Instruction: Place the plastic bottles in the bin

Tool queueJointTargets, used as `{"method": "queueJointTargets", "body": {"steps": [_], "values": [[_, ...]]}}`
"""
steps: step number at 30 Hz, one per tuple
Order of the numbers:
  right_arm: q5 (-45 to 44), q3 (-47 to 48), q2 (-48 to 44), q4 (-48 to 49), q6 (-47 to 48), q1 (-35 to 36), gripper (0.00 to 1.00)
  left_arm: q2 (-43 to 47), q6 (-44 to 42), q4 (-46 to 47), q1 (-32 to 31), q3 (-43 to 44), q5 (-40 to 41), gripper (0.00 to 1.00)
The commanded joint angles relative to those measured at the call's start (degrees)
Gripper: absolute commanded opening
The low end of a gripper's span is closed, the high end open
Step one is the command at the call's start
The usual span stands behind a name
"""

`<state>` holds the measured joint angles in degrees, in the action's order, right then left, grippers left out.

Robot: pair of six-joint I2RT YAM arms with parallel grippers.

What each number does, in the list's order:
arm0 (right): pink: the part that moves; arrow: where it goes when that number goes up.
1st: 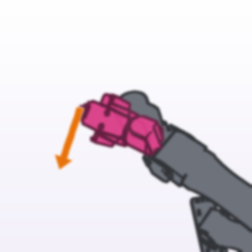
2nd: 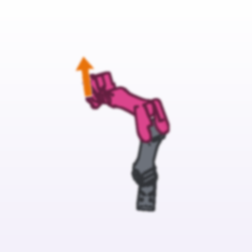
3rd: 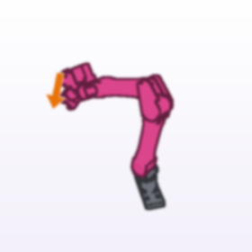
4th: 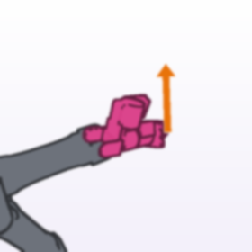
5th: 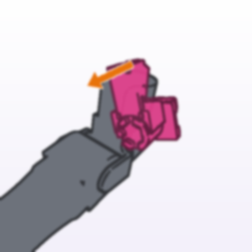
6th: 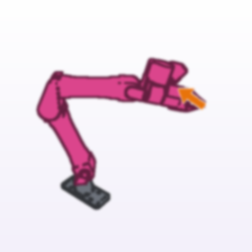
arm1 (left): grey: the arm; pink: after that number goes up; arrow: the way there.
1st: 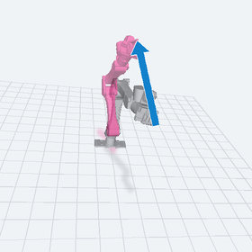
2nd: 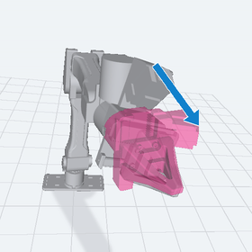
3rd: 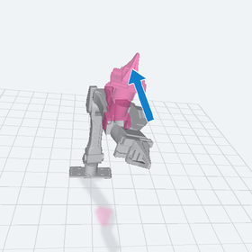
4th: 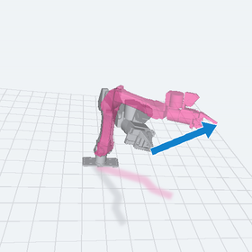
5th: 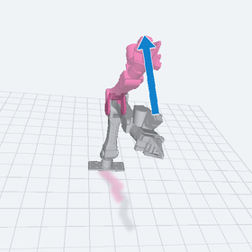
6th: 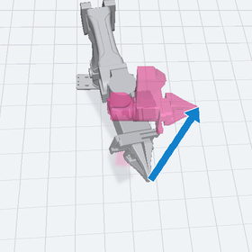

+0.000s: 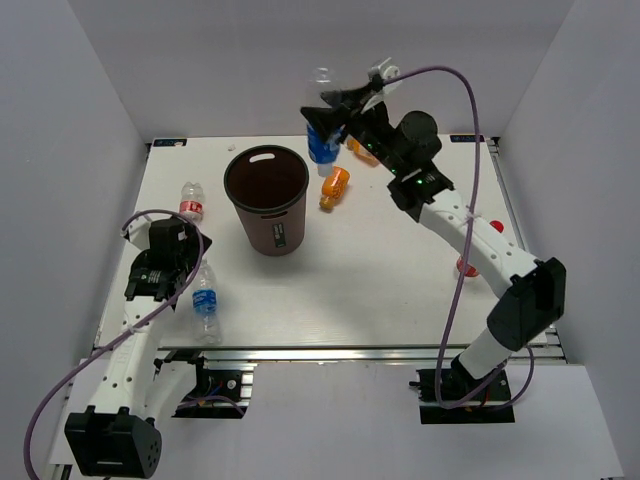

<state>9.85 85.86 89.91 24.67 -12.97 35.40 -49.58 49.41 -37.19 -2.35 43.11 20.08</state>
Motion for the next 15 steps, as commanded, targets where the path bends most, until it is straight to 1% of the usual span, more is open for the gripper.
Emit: {"method": "queueJointTargets", "body": {"steps": [1, 4, 6, 7, 9, 10, 11, 12, 13, 15], "values": [[8.9, 6.0, 6.8, 16.8, 8.8, 3.1, 0.28, 2.2, 0.4, -1.9, 0.2, -1.4, -0.7, 0.98], [13.4, 11.0, 14.6, 26.7, 7.7, 4.4, 0.29, 2.3, 0.9, -3.4, 0.2, -2.1, 0.4, 0.98], [14.1, 14.9, 18.7, 27.4, 7.5, 5.6, 0.32, 2.2, 1.0, -4.6, 0.2, -2.0, 0.8, 0.98], [15.0, 19.2, 22.6, 26.3, 8.0, 5.8, 0.35, 2.2, 1.0, -4.9, 0.2, -2.1, 0.8, 0.98], [14.9, 22.0, 26.7, 25.3, 8.1, 6.7, 0.37, 2.3, 1.0, -5.2, 0.2, -2.2, 0.0, 0.98], [14.9, 21.8, 27.2, 25.3, 9.6, 7.1, 0.41, 2.5, 1.0, -5.2, 0.2, -2.3, -0.5, 0.98], [13.8, 20.8, 27.6, 27.0, 10.1, 7.3, 0.42, 2.5, 1.4, -5.2, 0.2, -2.6, -1.2, 0.98], [12.8, 19.4, 27.5, 28.4, 10.6, 7.8, 0.41, 2.5, 1.6, -5.3, 0.2, -2.8, -1.4, 0.98], [12.0, 16.9, 27.4, 29.6, 11.1, 7.8, 0.43, 2.3, 1.7, -5.3, 0.2, -3.0, -1.7, 0.98], [12.2, 15.7, 26.8, 30.9, 11.0, 7.8, 0.50, 1.9, 2.2, -5.4, 0.2, -3.7, -2.1, 0.98]]}}
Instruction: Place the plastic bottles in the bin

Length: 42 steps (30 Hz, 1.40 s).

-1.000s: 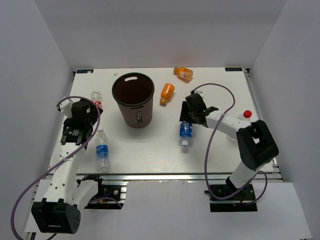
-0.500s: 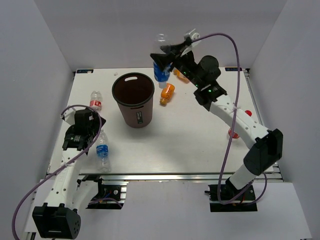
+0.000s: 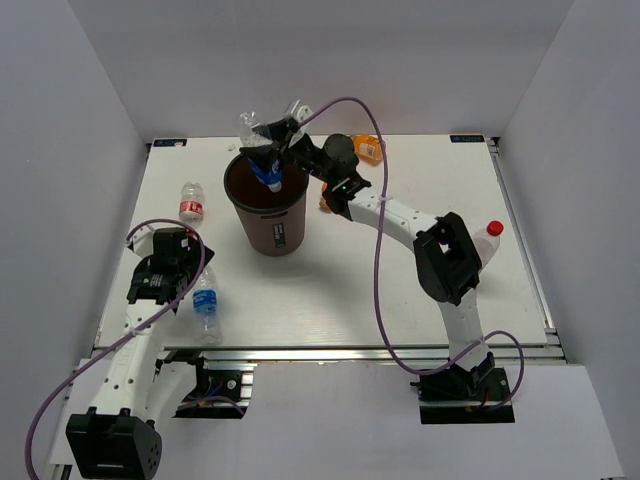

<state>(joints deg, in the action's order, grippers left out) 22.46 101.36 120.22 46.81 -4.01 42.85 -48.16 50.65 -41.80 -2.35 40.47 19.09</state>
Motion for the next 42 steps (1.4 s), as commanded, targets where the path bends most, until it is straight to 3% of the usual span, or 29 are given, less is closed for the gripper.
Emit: {"method": "queueJointTargets", "body": {"steps": [1, 2, 3, 4, 10, 14, 16, 22, 28, 31, 35, 37, 38, 42], "values": [[-0.3, 0.1, -3.9, 7.9, 2.2, 0.4, 0.62, 0.0, 1.3, -1.0, 0.2, -1.4, -1.2, 0.98], [0.0, 0.0, -4.3, 5.9, 2.1, 0.4, 0.69, -0.3, 1.8, -1.1, 0.2, -1.7, -1.3, 0.98], [0.5, -0.2, -5.3, 5.4, 2.1, 0.4, 0.87, -0.6, 2.1, -1.1, 0.2, -2.2, -1.9, 0.98], [0.7, -0.8, -6.0, 5.3, 2.1, 0.4, 0.89, -1.0, 2.2, -0.7, 0.2, -2.6, -2.2, 0.98], [1.9, -5.6, -12.5, 3.6, 2.4, 0.4, 0.89, -3.7, 3.5, 1.2, 0.2, -5.3, -2.8, 0.98], [3.8, -4.3, -17.9, -7.4, 1.7, 0.4, 0.89, -5.9, 4.1, 3.2, 0.2, -6.6, -2.2, 0.98], [2.5, -8.2, -21.4, -12.5, 1.0, 0.4, 0.89, -7.4, 3.9, 4.3, 0.2, -7.0, -0.1, 0.98], [-8.0, -34.9, -41.5, -14.6, -2.0, 0.4, 0.89, -12.3, 2.4, 9.4, 0.2, -8.4, 0.2, 0.98], [-15.0, -50.7, -56.3, -20.1, -4.5, 0.4, 0.90, -16.4, 1.0, 16.3, 0.2, -10.6, -3.6, 0.96], [-17.4, -53.2, -60.2, -24.4, -4.5, 0.4, 0.89, -18.5, -0.1, 17.2, 0.2, -9.7, -4.3, 0.84], [-21.9, -56.7, -62.7, -28.8, -3.9, 0.4, 0.89, -18.6, -0.5, 16.3, 0.2, -7.7, -2.6, 0.55], [-28.9, -58.2, -62.9, -30.5, -3.8, 0.4, 0.89, -16.2, -0.5, 15.6, 0.2, -5.9, -1.2, 0.44], [-29.0, -58.7, -63.0, -30.9, -3.8, 0.4, 0.89, -16.2, -0.5, 15.3, 0.2, -5.0, -0.7, 0.44], [-46.3, -61.7, -64.4, -32.4, -5.6, 0.4, 0.89, -11.9, -0.3, 10.5, 0.2, 2.2, 4.1, 0.33]]}}
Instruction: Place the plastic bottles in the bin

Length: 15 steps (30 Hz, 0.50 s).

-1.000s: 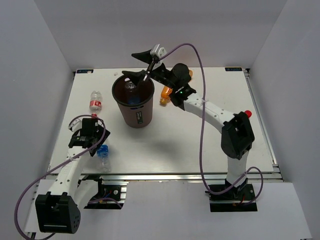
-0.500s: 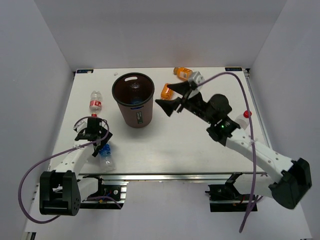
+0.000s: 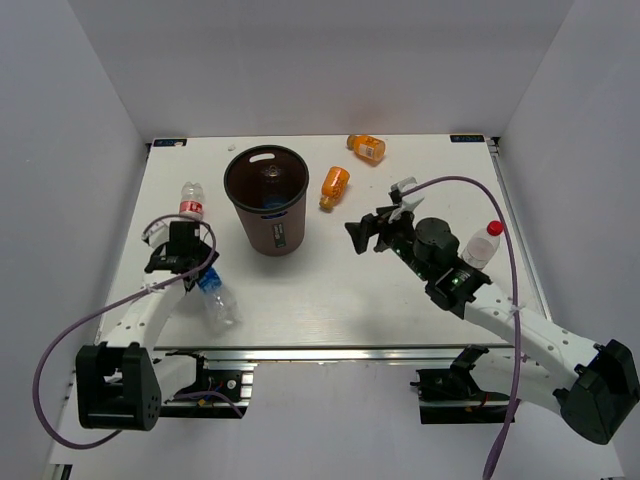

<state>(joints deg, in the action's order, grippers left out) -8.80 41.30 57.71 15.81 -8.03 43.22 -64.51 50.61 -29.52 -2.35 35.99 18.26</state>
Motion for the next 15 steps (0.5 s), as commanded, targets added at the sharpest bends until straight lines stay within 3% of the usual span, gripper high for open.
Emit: {"method": "queueJointTargets", "body": {"steps": [1, 5, 7, 9, 11, 15], "values": [[-17.8, -2.4, -2.3, -1.7, -2.2, -0.2, 0.89, 5.0, 0.4, -3.6, 0.2, 11.7, 8.0, 0.33], [-22.2, -5.3, -3.6, -1.5, -3.3, -1.4, 0.89, 6.9, -1.8, -5.2, 0.2, 23.6, 12.9, 0.33], [-19.9, -5.8, -3.2, -1.7, -3.6, -2.2, 0.89, 8.4, -8.9, 3.4, 0.1, 25.8, 11.2, 0.34], [-18.0, -5.7, -2.8, -2.0, -3.7, -2.4, 0.89, 8.8, -14.4, 15.1, 0.1, 27.1, 4.2, 0.35], [-17.4, -5.9, -2.1, -1.7, -3.7, -2.6, 0.89, 6.4, -20.9, 20.6, 0.1, 29.1, -4.8, 0.36], [-13.9, -5.5, -0.9, -0.9, -3.2, -2.9, 0.89, 0.2, -25.3, 33.6, -0.2, 35.4, -18.0, 0.36]]}}
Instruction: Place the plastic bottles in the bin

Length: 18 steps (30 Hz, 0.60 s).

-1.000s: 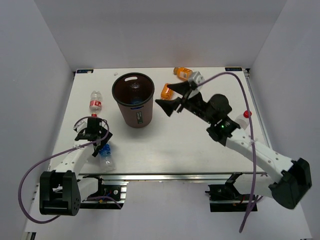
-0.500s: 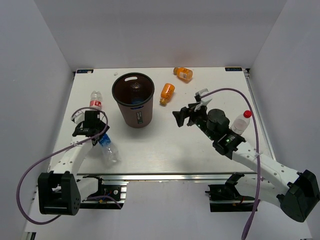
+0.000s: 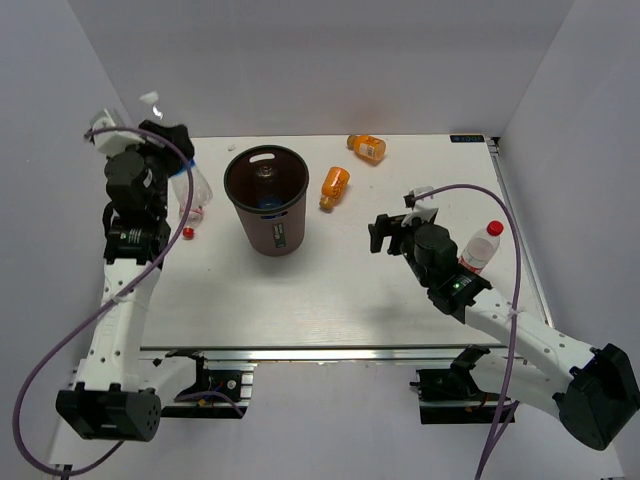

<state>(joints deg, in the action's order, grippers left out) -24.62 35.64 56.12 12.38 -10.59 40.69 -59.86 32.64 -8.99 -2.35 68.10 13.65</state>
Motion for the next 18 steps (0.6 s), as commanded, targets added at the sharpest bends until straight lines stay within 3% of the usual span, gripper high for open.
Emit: {"method": "queueJointTargets", "body": {"steps": [1, 7, 11, 13, 18], "values": [[2.6, 0.1, 0.8, 2.8, -0.6, -0.3, 0.89, -5.7, -7.9, 15.2, -0.9, 4.3, -16.6, 0.35], [3.4, -0.6, 2.2, 4.4, 0.8, -0.7, 0.89, -12.7, -11.4, 30.9, -7.0, 6.2, -26.7, 0.35], [4.2, -0.2, 3.2, 4.1, 0.9, -1.0, 0.89, -14.4, -22.2, 38.1, -15.5, 2.2, -25.1, 0.39], [4.8, -0.1, 3.3, 4.1, 1.1, -1.1, 0.89, -15.6, -21.4, 42.7, -16.6, 0.3, -24.0, 0.41], [4.4, -0.8, 2.7, 3.1, 1.6, -1.4, 0.89, -16.9, -20.8, 42.8, -16.6, -3.2, -22.1, 0.41]]}}
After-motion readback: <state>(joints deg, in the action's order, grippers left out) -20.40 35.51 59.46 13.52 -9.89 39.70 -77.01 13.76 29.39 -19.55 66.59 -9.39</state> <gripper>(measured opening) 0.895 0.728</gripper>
